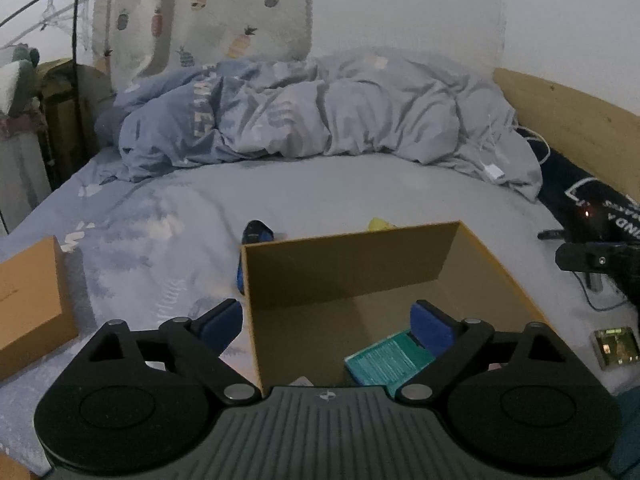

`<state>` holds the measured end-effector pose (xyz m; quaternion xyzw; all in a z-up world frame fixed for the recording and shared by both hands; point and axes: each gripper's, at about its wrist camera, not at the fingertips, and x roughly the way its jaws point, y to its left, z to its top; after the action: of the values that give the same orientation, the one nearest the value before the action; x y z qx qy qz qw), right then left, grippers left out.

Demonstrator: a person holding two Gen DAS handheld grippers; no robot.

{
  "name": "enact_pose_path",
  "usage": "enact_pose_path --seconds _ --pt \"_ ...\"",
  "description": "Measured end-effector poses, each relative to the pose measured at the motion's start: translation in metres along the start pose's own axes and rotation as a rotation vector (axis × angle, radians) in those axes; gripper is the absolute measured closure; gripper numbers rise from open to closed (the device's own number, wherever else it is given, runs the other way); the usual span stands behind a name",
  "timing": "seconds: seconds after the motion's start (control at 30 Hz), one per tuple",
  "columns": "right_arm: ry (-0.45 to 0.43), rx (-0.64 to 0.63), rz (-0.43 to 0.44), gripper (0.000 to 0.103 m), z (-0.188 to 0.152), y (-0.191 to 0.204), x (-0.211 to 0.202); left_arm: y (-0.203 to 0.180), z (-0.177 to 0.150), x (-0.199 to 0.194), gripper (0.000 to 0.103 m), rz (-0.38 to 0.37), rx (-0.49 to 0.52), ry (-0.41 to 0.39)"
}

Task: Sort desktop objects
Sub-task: 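Withdraw the left tool from the box and move both tools toward the yellow bottle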

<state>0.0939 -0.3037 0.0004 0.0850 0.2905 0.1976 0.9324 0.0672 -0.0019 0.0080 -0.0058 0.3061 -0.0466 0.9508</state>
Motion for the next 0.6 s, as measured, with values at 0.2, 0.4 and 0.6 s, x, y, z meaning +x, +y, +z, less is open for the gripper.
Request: enact_pose_path --seconds 0.2,0.4,0.6 --pt "0.004 -0.027 0.029 0.000 0.028 0.005 0.005 0.006 0.008 -0.002 0.000 -0.006 -0.029 -0.018" --pt "-0.005 -0.076 0.049 0.000 0.062 0.015 0.003 0.011 0.028 -0.005 0.000 -0.014 -0.032 -0.042" --pt "-0.002 -0.110 0.032 0.000 0.097 0.016 0.014 0.011 0.051 -0.004 0.000 -0.025 -0.026 -0.064"
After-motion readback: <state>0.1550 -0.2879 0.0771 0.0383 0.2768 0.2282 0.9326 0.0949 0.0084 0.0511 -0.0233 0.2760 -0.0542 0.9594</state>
